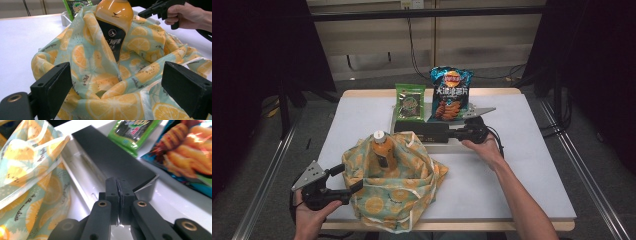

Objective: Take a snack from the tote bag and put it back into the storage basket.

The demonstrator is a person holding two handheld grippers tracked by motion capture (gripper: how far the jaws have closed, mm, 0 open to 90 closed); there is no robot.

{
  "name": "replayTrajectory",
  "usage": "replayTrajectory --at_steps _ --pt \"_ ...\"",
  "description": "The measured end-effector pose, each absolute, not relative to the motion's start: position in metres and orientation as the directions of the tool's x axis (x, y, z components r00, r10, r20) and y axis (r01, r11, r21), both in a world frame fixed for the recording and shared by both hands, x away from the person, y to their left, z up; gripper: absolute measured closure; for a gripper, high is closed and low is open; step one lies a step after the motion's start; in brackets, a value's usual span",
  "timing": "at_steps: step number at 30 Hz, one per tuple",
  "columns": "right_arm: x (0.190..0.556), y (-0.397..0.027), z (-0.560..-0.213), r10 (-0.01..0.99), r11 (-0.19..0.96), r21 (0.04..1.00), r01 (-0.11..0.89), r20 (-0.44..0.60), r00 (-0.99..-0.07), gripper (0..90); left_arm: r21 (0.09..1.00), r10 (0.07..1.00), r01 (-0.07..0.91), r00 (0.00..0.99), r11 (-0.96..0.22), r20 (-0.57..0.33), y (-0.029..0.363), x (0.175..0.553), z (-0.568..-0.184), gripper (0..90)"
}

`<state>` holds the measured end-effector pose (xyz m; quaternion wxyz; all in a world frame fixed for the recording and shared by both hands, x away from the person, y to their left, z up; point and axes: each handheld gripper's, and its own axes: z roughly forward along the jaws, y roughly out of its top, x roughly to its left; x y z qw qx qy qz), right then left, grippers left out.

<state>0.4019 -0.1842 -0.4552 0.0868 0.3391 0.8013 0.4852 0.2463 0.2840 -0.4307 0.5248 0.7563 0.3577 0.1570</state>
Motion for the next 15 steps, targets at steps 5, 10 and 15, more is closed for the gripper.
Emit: replayTrajectory --at_steps 5,10,15 --pt "0.402 -0.195 -0.453 0.653 0.295 0.831 0.471 0.185 -0.735 86.7 0.906 0.709 0.375 0.693 -0.197 -0.133 0.284 0.246 -0.431 9.4" --pt "0.405 -0.198 -0.458 0.662 0.289 0.822 0.491 0.199 -0.722 69.7 0.905 0.714 0.381 0.686 -0.188 -0.141 0.285 0.246 -0.431 9.7" --pt "0.410 -0.191 -0.465 0.675 0.294 0.805 0.516 0.207 -0.708 57.5 0.905 0.713 0.380 0.687 -0.192 -0.137 0.285 0.246 -0.431 9.7"
